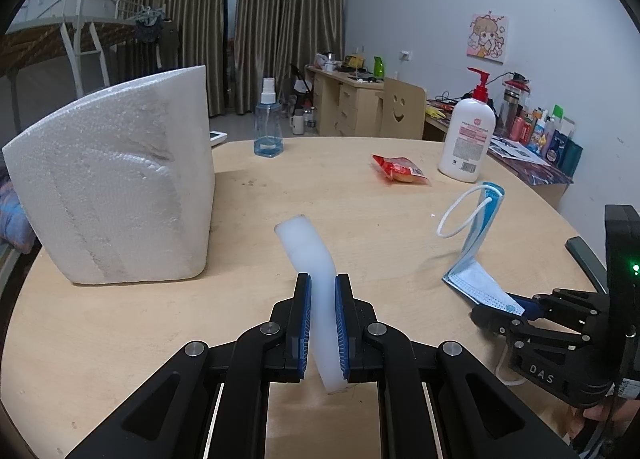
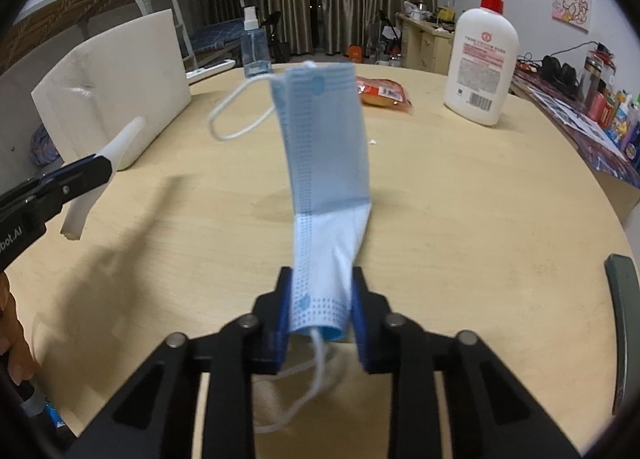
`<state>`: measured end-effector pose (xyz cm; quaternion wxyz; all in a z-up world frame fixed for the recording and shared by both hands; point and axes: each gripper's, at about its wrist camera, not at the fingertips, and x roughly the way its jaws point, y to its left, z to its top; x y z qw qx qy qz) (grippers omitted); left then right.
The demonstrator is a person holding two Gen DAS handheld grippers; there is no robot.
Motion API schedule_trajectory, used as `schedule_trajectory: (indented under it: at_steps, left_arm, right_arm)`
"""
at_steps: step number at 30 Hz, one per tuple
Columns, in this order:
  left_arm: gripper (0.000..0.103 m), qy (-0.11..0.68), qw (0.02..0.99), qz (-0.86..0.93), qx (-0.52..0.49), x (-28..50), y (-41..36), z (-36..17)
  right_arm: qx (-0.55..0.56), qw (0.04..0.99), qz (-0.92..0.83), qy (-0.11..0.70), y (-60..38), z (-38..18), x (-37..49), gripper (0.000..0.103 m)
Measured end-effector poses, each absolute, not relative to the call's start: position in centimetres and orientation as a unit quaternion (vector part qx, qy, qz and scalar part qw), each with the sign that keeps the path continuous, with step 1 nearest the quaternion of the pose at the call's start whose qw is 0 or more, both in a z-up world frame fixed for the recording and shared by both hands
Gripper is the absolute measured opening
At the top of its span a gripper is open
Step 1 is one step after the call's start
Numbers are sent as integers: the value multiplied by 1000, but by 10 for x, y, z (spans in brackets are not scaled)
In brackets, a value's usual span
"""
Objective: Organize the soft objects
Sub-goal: 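Carry the foam stick and blue mask with both tools over the white foam box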
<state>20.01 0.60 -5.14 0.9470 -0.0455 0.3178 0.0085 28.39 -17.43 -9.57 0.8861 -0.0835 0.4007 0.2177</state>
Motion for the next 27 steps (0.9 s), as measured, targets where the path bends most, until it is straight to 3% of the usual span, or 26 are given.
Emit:
schedule_trajectory:
  at_steps: [4,27]
  left_arm:
    - [12,315,948,3,-39,196,3,-49]
    - [12,237,971,20,-32,109,18,2]
  right_arm:
    - [-78,884,225,402,-174,-96,282,17]
    - [-30,919,268,287,-172,-35,224,15]
